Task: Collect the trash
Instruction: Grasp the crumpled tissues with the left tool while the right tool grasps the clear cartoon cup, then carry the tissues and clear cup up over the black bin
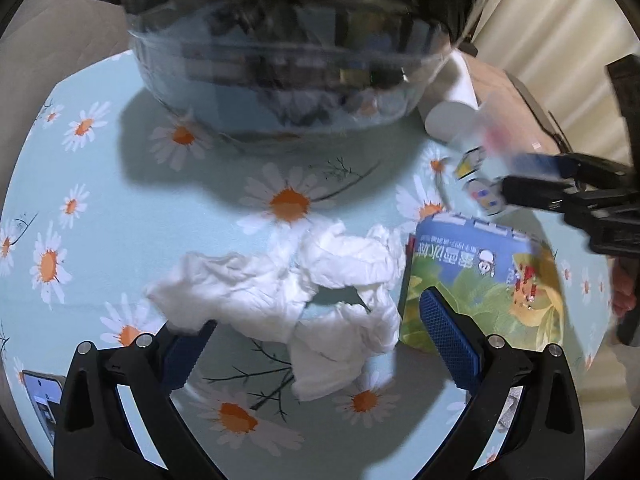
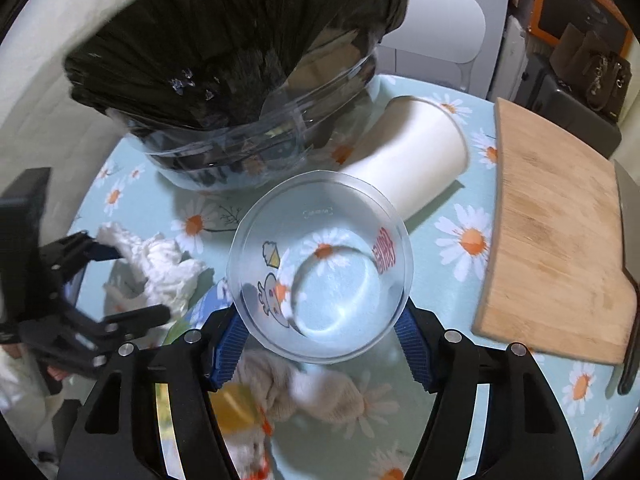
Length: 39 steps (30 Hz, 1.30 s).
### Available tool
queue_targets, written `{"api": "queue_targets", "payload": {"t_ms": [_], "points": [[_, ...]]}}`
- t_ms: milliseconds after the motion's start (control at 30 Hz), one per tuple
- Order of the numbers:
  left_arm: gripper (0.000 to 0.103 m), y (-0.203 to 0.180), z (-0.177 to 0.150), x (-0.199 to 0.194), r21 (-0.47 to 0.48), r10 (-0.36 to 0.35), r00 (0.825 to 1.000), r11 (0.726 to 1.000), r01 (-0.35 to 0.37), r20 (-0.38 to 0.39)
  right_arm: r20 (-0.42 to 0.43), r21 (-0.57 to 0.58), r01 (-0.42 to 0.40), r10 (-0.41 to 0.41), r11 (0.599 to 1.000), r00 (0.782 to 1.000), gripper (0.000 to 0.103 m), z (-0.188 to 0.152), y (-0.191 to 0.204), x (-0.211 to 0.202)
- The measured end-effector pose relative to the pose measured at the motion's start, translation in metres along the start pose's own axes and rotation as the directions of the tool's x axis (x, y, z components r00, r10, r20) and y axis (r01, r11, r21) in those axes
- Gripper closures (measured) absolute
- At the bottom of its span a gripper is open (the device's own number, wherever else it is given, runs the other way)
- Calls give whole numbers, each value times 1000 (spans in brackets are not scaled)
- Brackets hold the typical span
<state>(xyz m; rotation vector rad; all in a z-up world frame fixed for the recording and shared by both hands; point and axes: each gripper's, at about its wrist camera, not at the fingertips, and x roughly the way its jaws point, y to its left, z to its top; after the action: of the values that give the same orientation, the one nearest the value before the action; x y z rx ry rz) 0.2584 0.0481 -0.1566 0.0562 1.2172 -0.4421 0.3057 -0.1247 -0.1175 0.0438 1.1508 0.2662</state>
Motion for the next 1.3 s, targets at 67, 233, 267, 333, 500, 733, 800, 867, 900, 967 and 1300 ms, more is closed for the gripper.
{"api": "queue_targets", "payload": {"t_ms": [67,233,267,333,500,733,800,867,900,967,1300], "points": [[6,-5,1,6,11,13,1000,1000,-13,-8,18,18,-11,11,1000,1000,40,-4,-3,-13],[11,-10,9,21,25,99,995,995,-99,-17,38,35,-41,40,999,999,40,-15,-9,-37],[16,-13,11,22,30,114,993,993,-114,-11,42,32,-40,39,999,998,39,-18,-10,-41],[31,-18,14,23,48,142,990,989,-142,-4,55,21,-38,37,999,998,39,-24,-10,-51],[61,-27,23,23,13,140,988,990,-140,-62,74,31,-24,22,999,997,39,-37,-20,-65],[62,-43,18,3,37,192,978,981,-190,-78,110,38,-15,11,999,994,39,-42,-35,-84],[62,-45,17,-8,-4,181,981,983,-182,-71,113,34,-23,19,999,993,39,-40,-38,-88],[62,-49,16,-18,-21,194,980,981,-195,-50,119,25,-29,26,999,993,39,-37,-41,-91],[62,-52,17,-22,-25,193,981,981,-194,-37,122,15,-30,28,999,992,39,-35,-41,-92],[62,-53,15,-34,-17,195,981,981,-195,-16,125,-5,-22,22,1000,992,39,-31,-40,-92],[62,-2,12,-114,24,194,980,981,-195,38,201,-13,22,-19,1000,979,39,3,-31,-110]]}}
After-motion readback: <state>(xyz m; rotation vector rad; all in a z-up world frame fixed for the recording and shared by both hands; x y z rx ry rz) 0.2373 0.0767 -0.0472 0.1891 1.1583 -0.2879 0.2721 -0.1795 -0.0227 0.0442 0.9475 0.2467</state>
